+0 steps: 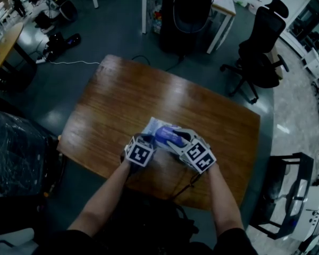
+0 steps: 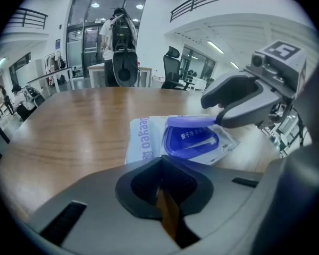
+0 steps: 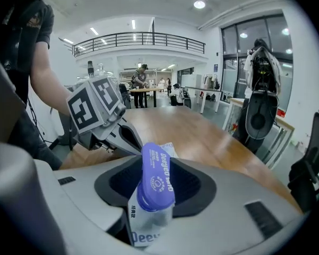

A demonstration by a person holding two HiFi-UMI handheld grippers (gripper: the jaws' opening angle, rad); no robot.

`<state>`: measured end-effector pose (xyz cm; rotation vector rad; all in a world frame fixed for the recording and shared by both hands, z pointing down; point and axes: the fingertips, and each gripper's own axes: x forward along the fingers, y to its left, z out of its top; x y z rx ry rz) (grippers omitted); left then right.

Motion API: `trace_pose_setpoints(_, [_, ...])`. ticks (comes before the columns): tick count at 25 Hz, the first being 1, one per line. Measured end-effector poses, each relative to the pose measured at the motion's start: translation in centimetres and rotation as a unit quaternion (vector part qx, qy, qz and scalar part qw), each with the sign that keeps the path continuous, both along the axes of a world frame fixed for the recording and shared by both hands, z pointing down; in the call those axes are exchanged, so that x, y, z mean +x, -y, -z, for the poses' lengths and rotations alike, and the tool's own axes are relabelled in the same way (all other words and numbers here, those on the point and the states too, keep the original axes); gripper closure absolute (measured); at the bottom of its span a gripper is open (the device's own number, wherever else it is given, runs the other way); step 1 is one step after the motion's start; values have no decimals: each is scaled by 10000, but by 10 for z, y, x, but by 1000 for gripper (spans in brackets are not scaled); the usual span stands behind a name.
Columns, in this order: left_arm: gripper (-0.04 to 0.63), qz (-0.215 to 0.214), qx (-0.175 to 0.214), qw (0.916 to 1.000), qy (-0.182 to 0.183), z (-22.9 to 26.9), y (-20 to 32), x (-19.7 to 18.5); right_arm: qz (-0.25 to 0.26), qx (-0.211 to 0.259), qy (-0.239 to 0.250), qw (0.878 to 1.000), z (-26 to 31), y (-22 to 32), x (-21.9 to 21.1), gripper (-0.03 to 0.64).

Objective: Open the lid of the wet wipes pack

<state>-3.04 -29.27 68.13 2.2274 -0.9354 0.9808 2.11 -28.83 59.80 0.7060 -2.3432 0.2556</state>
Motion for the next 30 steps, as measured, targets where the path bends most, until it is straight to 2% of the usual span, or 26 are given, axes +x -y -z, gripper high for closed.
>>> trace_pose_setpoints(6, [591,28,2,9999,-104,3,3,-4,-255,502,48,9984,22,9,3,502])
trace_pose_setpoints(14, [591,45,4,9998,-212,5,4,-3,-889,1093,-19,9900,36,37,21,517])
trace_pose_setpoints(22, [591,120,117,9992,-359,14,7,-4,-1452,1328,-22,9805,31,74,41,526])
trace_pose_setpoints(30, [591,321,315,9981,-413,29,14,-17,-1826,1318,-60,9743,12,95,55,537])
